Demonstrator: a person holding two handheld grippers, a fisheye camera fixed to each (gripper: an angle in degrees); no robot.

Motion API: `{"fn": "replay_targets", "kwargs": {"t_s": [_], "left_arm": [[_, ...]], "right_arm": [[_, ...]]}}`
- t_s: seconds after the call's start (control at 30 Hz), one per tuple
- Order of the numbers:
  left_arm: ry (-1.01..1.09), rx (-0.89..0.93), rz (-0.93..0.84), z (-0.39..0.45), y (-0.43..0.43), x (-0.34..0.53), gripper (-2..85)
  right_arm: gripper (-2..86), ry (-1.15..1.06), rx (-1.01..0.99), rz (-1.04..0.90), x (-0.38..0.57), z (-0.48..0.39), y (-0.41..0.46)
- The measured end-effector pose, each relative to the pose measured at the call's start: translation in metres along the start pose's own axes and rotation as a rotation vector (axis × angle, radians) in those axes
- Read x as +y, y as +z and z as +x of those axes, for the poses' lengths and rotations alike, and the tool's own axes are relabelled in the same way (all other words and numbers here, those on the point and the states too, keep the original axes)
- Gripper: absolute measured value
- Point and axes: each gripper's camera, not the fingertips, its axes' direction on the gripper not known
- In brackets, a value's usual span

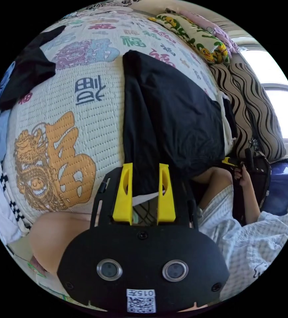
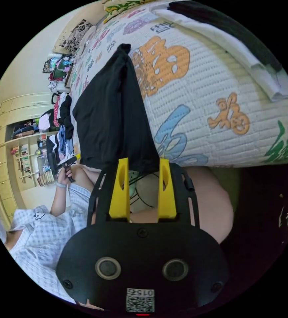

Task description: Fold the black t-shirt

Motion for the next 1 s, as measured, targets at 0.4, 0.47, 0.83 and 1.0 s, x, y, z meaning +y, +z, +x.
{"fn": "replay_targets", "kwargs": {"t_s": [0.4, 0.47, 0.83, 1.0], "left_arm": [[0.001, -0.165, 0.013, 0.002, -0.006, 0.034, 0.1], [-0.006, -0.183, -0.028, 0.0, 0.007, 0.034, 0.8], [-0.162, -0.014, 0.191, -0.017, -0.046, 0.105, 10.1], [-0.217, 0.011, 0.155, -0.028, -0.029, 0.114, 8.9]], "right_arm": [[0.8, 0.057, 0.04, 0.058, 0.02, -0.019, 0.019], [2.1, 0.064, 0.003, -0.023, 0.012, -0.023, 0.035], [8.2, -0.067, 0.165, 0.103, 0.01, -0.132, 0.023], [8.2, -0.294, 0.088, 0.105, -0.021, -0.235, 0.033]]}}
